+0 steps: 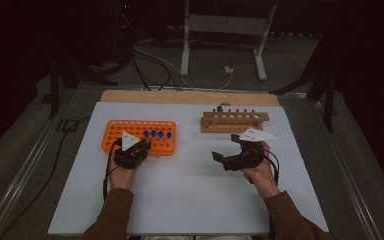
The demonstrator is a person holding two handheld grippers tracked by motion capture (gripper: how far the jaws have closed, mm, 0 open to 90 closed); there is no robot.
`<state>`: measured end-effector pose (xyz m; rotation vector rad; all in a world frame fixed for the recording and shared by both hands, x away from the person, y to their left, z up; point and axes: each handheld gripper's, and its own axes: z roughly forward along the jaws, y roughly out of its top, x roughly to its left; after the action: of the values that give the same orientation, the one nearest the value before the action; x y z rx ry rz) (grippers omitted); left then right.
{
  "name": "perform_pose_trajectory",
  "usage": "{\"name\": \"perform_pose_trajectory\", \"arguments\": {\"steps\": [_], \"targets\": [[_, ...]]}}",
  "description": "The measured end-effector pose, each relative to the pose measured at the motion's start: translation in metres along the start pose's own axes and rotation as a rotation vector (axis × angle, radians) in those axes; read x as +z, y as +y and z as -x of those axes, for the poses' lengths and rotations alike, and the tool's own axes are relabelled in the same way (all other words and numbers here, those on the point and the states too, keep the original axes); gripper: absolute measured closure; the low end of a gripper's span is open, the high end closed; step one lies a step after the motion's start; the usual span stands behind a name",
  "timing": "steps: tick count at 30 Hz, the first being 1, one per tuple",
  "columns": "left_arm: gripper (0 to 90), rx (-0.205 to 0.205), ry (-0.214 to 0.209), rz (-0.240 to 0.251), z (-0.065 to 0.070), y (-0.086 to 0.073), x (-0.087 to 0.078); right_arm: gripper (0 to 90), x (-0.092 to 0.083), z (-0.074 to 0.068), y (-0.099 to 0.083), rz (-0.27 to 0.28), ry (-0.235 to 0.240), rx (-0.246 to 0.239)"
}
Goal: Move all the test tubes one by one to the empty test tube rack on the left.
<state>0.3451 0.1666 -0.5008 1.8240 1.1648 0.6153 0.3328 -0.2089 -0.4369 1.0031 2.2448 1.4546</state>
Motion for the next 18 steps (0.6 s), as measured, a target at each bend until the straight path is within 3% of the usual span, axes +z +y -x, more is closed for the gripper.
{"name": "perform_pose_trajectory", "arguments": {"steps": [6, 13, 18], "targets": [[60.9, -0.036, -0.025, 0.026, -0.003, 0.003, -0.012, 0.0, -0.001, 0.003, 0.0, 0.004, -0.004, 0.011], [49.1, -0.081, -0.09, 0.071, -0.002, 0.006, -0.03, 0.0, 0.0, 0.003, 0.0, 0.009, -0.006, 0.012], [33.6, -0.078, -0.083, 0.099, 0.004, 0.006, -0.041, 0.0, 0.0, 0.004, 0.0, 0.015, -0.011, 0.018]]}}
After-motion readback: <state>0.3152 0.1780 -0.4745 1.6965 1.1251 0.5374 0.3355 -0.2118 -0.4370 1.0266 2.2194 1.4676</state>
